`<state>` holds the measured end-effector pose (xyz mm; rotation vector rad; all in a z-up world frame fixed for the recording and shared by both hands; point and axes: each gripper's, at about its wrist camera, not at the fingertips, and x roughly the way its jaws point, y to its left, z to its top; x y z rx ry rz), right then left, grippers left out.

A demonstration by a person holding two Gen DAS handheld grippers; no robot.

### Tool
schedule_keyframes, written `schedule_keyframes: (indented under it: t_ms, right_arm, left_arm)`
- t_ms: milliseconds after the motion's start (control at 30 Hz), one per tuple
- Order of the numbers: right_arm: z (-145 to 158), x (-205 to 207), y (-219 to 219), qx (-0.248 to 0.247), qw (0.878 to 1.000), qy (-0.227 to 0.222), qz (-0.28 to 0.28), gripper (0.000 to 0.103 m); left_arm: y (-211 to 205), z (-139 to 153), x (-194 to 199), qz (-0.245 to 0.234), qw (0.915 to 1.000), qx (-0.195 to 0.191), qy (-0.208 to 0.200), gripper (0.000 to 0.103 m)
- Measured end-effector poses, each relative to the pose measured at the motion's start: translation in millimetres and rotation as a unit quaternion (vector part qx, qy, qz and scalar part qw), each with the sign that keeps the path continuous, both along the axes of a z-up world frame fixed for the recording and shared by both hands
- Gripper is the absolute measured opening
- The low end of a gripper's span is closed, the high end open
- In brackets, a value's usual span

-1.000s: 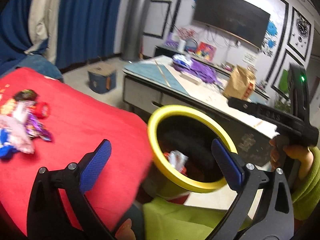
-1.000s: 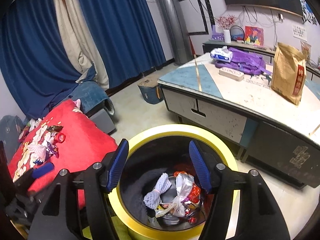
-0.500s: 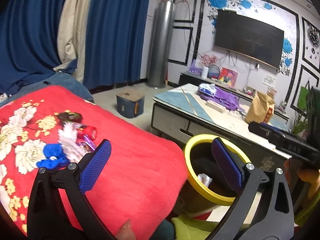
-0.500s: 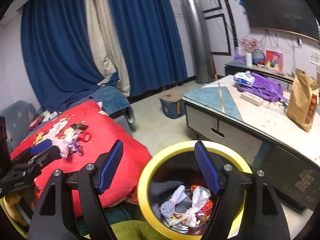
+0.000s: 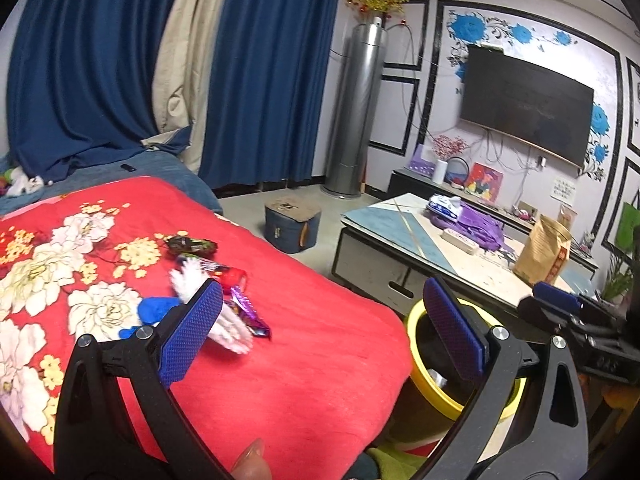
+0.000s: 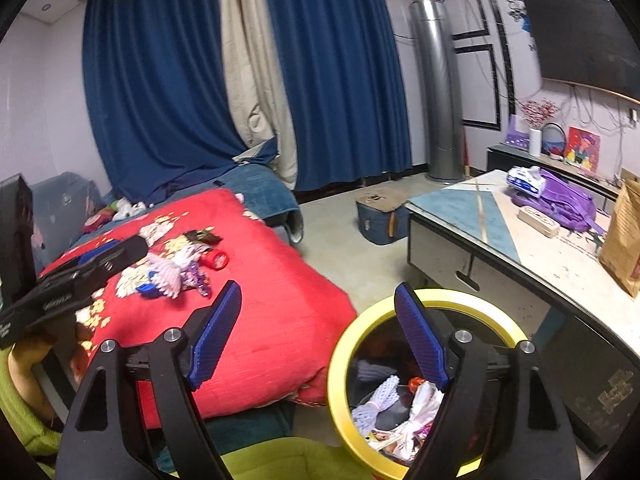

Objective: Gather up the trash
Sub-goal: 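Move both open tools back over the trash on the bedspread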

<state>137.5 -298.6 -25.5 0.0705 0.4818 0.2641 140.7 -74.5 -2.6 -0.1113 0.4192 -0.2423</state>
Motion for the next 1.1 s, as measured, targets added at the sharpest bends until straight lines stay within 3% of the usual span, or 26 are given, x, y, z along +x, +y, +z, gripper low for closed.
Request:
schedule_keyframes:
  t_ms: [633,1100]
  right_arm:
    - [-4,3,70,-0.026,0.995,0.014,0.094,0.076]
    - [-24,38,110,-0.049,0.991,0.033,0.123,0.076]
  left_arm:
    - [59,-3,6,0.067,0.9966,-0.040,0.027,0.092]
    - [88,-11,8,0.071,0.9930,-0.075,0.058,0.090]
